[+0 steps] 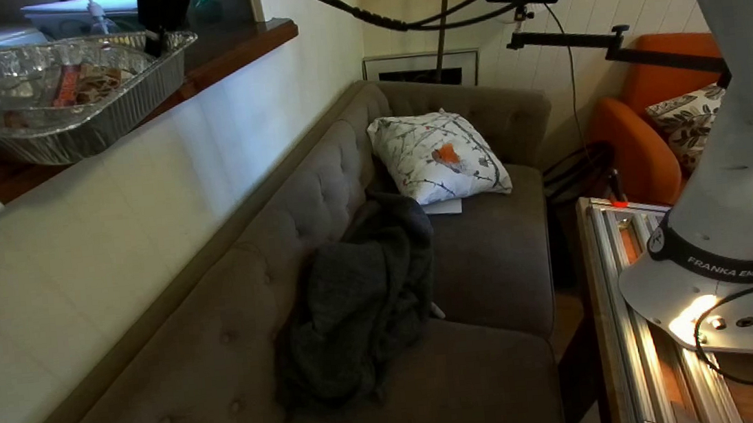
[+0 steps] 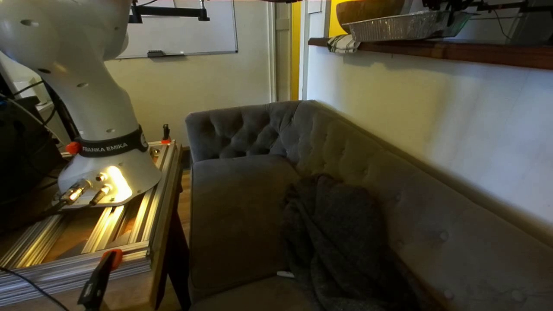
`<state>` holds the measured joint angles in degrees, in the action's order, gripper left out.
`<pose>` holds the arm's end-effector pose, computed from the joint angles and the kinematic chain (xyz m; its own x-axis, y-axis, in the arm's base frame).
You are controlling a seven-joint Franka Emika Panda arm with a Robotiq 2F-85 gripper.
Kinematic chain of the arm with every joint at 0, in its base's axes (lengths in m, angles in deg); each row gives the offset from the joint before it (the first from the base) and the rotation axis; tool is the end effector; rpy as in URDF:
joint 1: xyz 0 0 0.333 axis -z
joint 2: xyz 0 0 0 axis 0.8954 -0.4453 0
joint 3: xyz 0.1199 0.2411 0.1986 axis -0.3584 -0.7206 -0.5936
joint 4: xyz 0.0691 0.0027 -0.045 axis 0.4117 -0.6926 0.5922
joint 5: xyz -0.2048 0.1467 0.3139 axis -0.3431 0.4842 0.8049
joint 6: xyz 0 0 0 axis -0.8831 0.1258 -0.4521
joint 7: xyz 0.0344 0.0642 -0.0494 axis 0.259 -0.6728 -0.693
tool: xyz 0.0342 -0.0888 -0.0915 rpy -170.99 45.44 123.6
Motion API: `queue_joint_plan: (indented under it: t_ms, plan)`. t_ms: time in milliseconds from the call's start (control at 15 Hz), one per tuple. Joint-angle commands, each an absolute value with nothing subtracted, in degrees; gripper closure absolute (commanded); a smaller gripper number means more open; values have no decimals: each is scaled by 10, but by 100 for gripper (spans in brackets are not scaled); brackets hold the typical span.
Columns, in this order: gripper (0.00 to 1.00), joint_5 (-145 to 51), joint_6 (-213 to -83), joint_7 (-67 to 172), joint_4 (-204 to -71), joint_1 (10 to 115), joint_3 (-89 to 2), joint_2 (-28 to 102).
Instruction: Move the foil container to the right
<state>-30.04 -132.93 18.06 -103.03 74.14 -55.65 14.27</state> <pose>0.8061 -0.0557 0.4916 0.8375 0.2727 0.4735 0.3629 -0.9255 -0.1088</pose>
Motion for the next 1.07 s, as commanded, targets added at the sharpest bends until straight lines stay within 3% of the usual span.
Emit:
queue_joint_plan:
  t_ms: [0,267,467,1000]
  plan:
    - [74,-282,-1303,197,-990,750,-564,121]
    - [96,-275,-1300,203,-982,754,-565,119]
    - [100,-268,-1301,209,-978,755,-564,119]
    - [98,-269,-1284,350,-954,774,-536,111]
